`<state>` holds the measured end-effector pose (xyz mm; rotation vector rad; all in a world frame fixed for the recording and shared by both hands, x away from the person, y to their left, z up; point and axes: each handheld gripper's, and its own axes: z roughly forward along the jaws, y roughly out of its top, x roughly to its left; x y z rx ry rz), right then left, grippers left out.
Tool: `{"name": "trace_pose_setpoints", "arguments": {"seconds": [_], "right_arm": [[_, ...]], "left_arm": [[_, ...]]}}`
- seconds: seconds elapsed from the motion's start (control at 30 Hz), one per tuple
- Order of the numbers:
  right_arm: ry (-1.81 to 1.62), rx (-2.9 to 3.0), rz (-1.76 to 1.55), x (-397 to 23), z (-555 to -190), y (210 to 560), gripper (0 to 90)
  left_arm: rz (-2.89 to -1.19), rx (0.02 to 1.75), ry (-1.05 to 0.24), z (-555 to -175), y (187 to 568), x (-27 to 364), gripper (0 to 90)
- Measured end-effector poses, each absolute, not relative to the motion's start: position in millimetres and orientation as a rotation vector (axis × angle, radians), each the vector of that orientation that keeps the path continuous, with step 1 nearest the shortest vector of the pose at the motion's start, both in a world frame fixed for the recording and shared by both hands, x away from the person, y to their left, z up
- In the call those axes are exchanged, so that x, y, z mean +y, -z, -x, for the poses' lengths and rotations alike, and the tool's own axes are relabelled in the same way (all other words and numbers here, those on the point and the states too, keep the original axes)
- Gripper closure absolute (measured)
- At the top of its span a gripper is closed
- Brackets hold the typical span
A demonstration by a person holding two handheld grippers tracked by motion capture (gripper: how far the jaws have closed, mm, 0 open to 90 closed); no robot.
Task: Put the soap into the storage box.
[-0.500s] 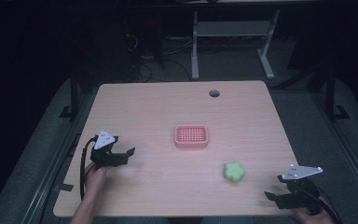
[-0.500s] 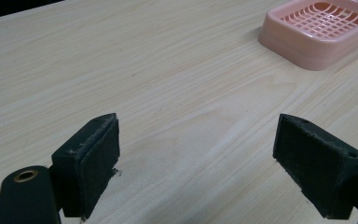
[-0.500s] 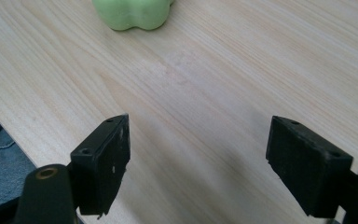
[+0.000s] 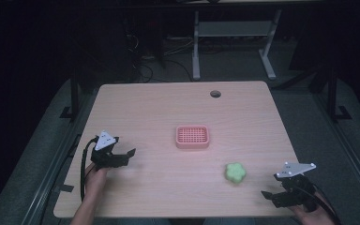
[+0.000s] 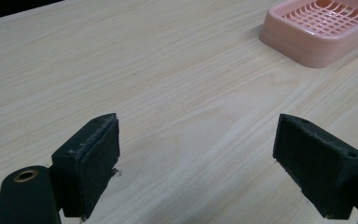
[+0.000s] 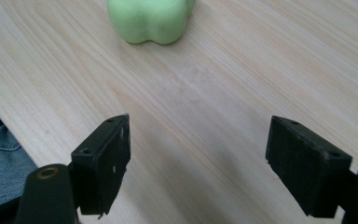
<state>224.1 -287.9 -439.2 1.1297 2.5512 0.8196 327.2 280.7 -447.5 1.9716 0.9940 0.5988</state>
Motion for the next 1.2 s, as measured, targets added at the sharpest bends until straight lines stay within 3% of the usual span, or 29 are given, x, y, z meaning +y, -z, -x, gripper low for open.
{"name": "trace_pose_setpoints", "arguments": {"seconds": [1.2], "right_arm": [[-0.711,2.693,-0.974,-237,-256,410,20.7]], "left_arm": [[-1.966,1.004,-0.592,-327,448,284,14.3]]}}
